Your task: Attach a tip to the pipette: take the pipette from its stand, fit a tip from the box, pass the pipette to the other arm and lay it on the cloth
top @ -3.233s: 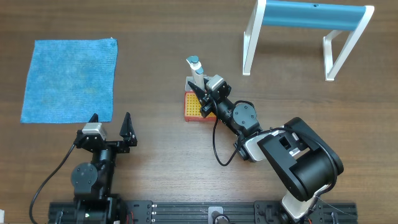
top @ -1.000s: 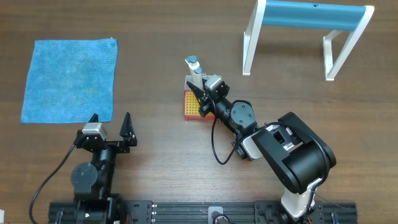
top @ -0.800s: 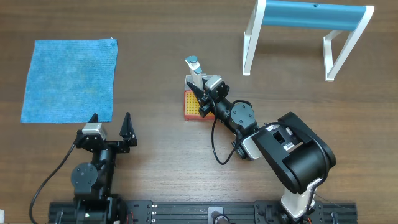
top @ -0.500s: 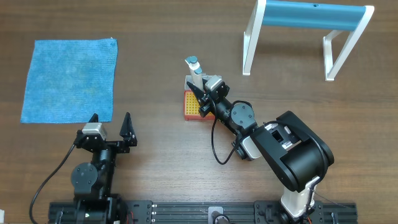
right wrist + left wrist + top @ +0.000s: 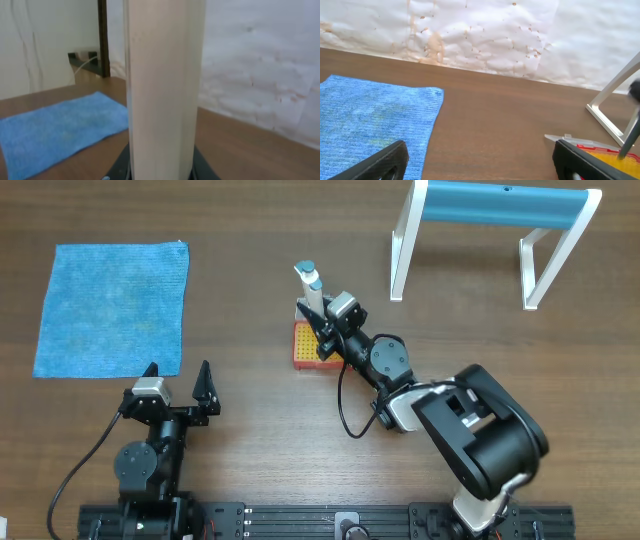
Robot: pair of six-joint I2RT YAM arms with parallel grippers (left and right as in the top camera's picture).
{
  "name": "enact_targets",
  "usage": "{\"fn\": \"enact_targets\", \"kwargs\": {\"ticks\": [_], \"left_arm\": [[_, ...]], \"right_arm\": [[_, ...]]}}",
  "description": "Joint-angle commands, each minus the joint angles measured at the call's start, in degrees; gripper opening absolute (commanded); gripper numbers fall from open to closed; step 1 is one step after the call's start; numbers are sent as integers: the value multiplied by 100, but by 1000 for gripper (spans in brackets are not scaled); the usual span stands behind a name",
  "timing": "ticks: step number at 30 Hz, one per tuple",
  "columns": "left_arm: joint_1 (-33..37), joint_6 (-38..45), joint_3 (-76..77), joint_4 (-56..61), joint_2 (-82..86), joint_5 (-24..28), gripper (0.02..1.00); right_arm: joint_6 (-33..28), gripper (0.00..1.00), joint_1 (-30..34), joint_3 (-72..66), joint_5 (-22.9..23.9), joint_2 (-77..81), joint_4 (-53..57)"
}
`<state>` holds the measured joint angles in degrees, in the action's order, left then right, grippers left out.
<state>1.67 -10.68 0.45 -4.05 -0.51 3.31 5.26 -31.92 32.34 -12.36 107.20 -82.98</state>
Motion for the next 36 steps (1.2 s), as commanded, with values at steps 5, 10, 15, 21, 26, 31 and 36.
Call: {"fn": "enact_targets", "kwargs": {"ticks": [5,10,15,21,26,31,36], "left_arm": [[-20,68,-13,-24,31,103,932],[-20,68,-13,-24,31,103,930],[-20,68,-13,-24,31,103,932],[-20,68,-13,-24,31,103,932],[-20,68,-13,-24,31,103,932],[-20,68,-13,-24,31,103,930],[-20,68,-13,-17,31,103,930]], "right_arm": [[26,80,35,264,-35,-1462,1073],[24,82,28,796,-81,-2920,4164],[28,82,24,1027,-79,-3442,5534],[417,82,22,1027,-81,-3458,5600],[417,82,24,1027,-79,-3456,5598],[1134,82,24,1027,-79,-3453,6164],[2579,80,22,1027,-79,-3456,6701]]}}
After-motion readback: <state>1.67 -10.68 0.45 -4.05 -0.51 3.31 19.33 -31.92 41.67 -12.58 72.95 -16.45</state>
